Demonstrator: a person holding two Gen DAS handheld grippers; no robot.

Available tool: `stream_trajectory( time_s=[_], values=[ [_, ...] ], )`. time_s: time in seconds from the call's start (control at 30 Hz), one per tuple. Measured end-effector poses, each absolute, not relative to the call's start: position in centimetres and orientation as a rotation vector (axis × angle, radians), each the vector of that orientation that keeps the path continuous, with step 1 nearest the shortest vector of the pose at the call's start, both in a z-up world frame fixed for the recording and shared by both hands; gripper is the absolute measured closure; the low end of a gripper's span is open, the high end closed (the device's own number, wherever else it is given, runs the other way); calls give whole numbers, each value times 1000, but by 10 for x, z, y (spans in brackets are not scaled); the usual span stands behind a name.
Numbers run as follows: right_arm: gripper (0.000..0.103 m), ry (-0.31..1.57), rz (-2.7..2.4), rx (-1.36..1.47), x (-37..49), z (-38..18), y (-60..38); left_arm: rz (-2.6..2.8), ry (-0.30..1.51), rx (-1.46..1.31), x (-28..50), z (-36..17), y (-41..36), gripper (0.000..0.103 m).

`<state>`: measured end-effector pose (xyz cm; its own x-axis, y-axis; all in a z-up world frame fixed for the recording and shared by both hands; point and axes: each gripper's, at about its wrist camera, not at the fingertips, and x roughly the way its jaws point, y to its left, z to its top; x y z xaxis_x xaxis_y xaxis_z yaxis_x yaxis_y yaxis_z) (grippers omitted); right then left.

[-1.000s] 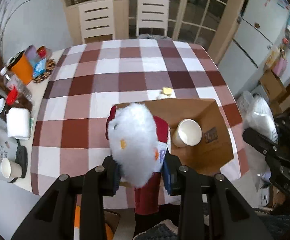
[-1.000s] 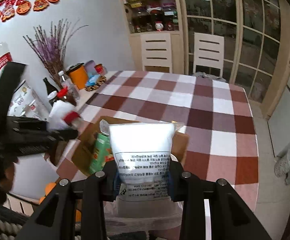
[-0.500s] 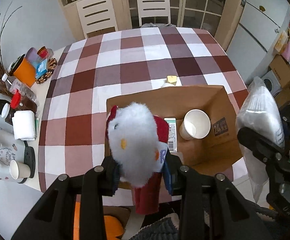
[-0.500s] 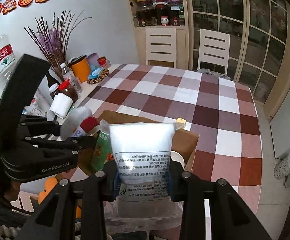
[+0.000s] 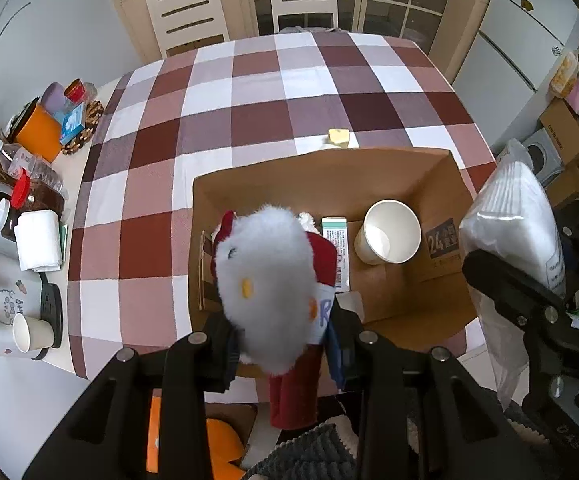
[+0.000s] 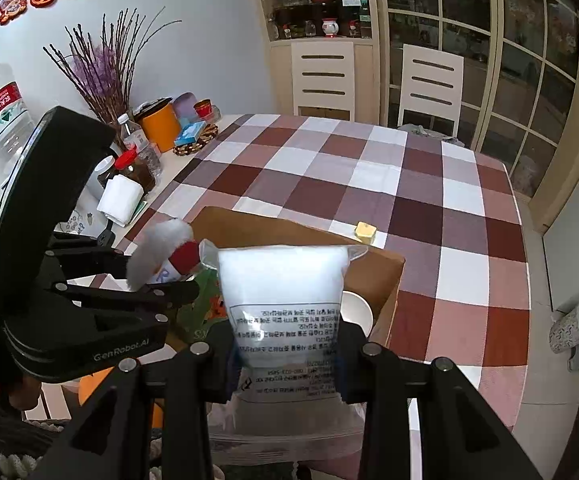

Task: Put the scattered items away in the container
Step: 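Carry the plush in the left tool and the clear bag in the right tool over the box, then open the left tool over the box while the right tool releases the clear bag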

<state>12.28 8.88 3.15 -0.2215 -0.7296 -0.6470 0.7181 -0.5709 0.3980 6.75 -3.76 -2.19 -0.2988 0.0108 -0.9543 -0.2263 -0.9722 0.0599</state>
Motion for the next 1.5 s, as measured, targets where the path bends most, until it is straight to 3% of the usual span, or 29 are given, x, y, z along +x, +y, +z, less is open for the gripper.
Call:
stream_trajectory(
  time_s=[1.5],
  values=[
    [67, -82, -1956, 1076, 120, 27, 73, 2348, 256, -1813, 51, -35, -40, 66]
  ],
)
